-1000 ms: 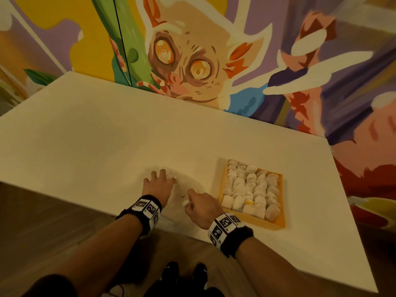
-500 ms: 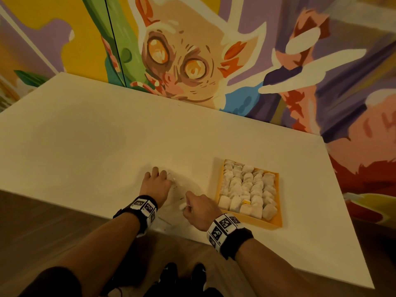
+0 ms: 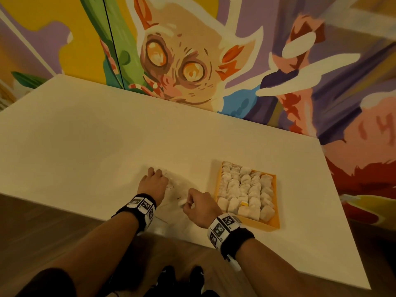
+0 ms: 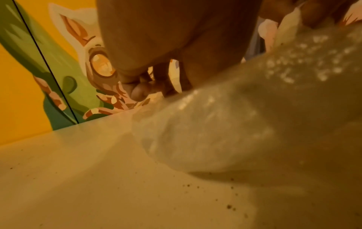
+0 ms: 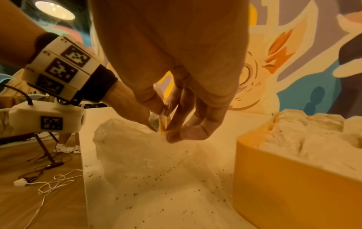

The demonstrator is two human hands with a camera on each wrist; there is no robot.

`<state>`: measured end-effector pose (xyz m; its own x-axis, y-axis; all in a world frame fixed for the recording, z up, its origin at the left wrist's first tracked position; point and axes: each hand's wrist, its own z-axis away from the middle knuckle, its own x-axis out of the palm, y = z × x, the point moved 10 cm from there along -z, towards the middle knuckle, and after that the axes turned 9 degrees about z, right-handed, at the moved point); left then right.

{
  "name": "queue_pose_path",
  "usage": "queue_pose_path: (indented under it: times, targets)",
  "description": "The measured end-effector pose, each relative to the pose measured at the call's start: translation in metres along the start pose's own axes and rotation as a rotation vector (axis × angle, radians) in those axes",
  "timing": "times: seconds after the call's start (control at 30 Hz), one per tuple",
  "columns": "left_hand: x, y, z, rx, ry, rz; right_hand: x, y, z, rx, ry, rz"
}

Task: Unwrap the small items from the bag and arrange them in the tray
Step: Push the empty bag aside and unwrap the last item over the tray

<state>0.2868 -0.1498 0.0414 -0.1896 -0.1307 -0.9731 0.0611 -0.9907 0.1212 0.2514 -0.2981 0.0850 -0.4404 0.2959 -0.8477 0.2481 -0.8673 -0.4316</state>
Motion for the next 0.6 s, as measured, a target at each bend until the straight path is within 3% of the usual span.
queue_pose_path:
  times: [0.13, 0.33, 0.5, 0.6]
  targets:
    - [-0.001, -0.004, -0.004, -0.026, 0.012, 0.096, 0.001, 0.001, 0.002, 0.013, -0.013, 0.001]
    - [-0.021, -0.002, 0.005, 0.007, 0.046, 0.627, -0.006, 0.02, -0.007, 0.122, 0.105, -0.253]
    - [-0.024, -0.002, 0.018, -0.082, -0.136, 0.963, -0.006, 0.032, -0.009, 0.158, 0.12, -0.272]
    - [-0.022, -0.003, 0.021, -0.139, -0.134, 1.186, -0.005, 0.034, -0.01, 0.163, 0.125, -0.311]
